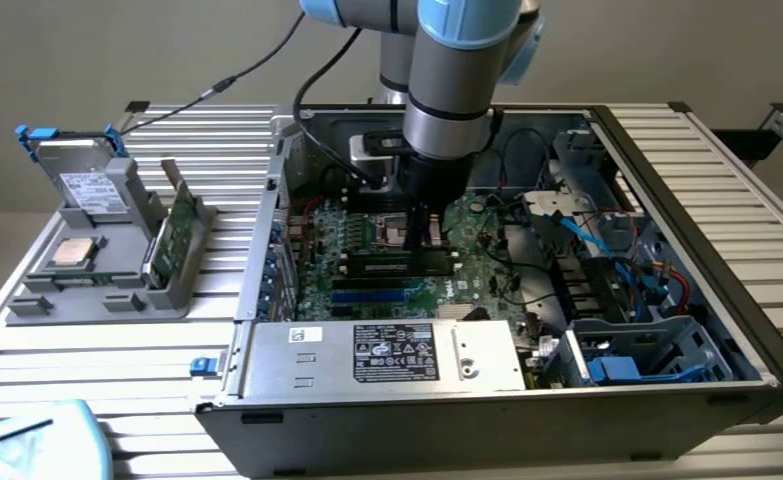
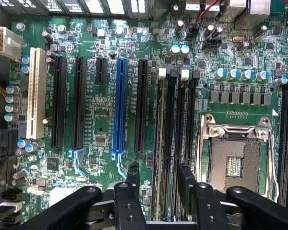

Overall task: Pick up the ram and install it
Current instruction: 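Insert the ram into the slot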

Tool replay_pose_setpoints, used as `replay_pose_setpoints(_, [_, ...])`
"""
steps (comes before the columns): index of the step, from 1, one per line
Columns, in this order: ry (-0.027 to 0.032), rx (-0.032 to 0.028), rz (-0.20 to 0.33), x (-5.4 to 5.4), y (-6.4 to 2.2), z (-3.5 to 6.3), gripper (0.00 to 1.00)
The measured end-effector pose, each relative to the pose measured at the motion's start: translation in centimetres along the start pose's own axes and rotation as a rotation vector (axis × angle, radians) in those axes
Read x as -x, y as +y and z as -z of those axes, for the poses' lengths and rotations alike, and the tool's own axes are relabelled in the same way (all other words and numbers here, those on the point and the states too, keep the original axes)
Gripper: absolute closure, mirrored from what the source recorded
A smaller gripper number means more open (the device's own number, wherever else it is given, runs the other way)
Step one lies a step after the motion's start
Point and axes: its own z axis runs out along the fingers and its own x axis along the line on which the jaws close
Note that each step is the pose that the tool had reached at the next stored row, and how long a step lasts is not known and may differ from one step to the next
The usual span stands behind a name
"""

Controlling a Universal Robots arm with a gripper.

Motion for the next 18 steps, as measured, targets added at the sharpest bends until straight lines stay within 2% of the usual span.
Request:
replay_pose_setpoints(6, [0.0002,0.0001,0.000,0.0,0.78,2.29,0.54])
replay_pose_setpoints(10, [0.0001,0.0000,0.000,0.0,0.89,2.55,0.54])
replay_pose_setpoints(11, [0.0002,0.0000,0.000,0.0,0.90,2.55,0.56])
replay_pose_setpoints(12, [0.0002,0.0000,0.000,0.0,0.90,2.55,0.63])
replay_pose_setpoints(13, [0.0002,0.0000,0.000,0.0,0.90,2.55,0.63])
replay_pose_setpoints(14, [0.0002,0.0000,0.000,0.0,0.90,2.55,0.75])
replay_pose_setpoints(15, [0.0003,0.0000,0.000,0.0,0.90,2.56,0.75])
replay_pose_setpoints(17, [0.0003,0.0001,0.000,0.0,0.90,2.56,0.87])
replay_pose_setpoints(18, [0.0002,0.0000,0.000,0.0,0.90,2.55,0.87])
